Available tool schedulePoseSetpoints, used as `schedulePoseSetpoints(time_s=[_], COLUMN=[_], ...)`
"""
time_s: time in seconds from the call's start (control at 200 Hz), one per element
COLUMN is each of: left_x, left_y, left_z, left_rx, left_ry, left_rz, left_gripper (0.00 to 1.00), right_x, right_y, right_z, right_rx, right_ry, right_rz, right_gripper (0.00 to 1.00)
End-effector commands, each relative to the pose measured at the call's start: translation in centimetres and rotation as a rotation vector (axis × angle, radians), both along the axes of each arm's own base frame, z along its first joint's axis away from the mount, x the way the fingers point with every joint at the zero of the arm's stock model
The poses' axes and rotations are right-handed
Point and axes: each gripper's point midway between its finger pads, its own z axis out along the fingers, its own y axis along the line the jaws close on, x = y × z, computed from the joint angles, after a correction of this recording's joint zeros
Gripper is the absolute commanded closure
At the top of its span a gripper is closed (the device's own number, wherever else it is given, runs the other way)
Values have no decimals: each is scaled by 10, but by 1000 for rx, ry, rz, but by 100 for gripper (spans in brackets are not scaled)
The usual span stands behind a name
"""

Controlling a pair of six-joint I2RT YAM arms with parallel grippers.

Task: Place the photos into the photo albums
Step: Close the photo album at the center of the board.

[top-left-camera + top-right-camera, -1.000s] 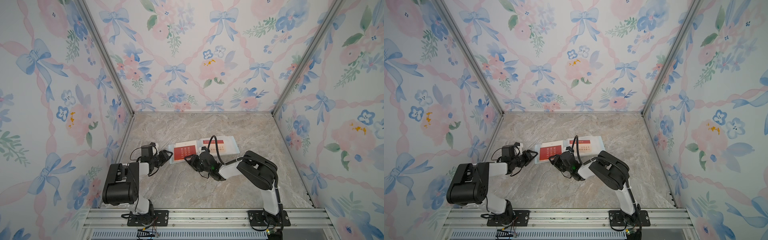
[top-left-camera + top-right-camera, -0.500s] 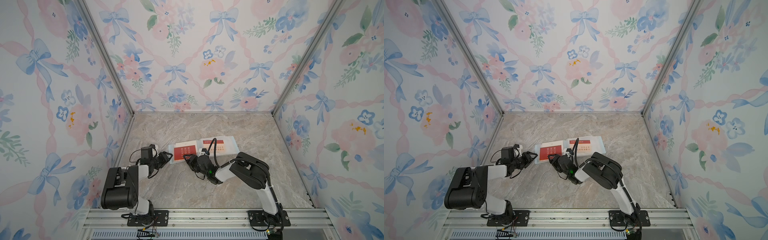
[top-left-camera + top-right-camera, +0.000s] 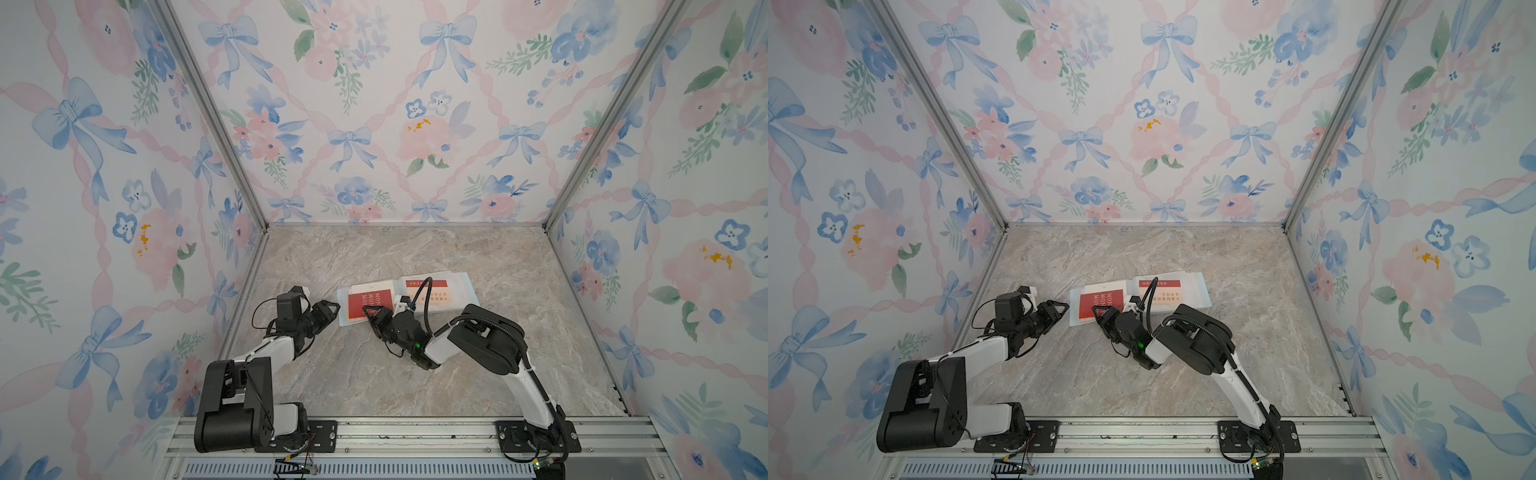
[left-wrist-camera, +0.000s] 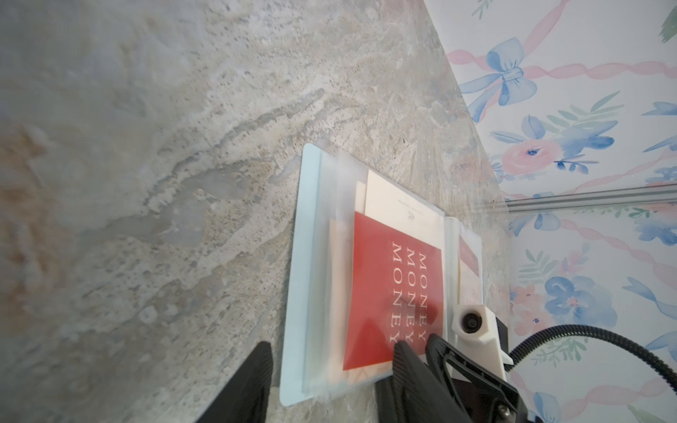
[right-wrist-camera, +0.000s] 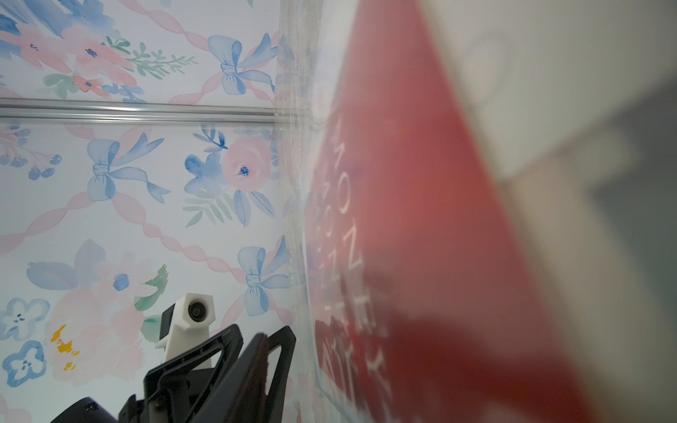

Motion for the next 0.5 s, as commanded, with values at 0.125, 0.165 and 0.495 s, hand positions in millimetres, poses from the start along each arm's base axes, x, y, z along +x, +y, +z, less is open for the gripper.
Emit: schedulePoseSetpoints(time_s=[0.125, 0.165, 0.495], left_x=[-11, -13, -10], left_y=[33, 38, 41], left_z=[-1, -3, -19], left_rx=[24, 39, 27], left_ry=[10, 14, 76], left_rz=[117, 137, 152], left_gripper=[44, 44, 45], right_x=[1, 1, 10], right_y=[-9, -10, -19], right_z=[26, 28, 36], right_rx=[42, 46, 69], right_ry=[-77, -79, -114], right_rz=[-15, -15, -40], right_gripper=[53, 53, 59])
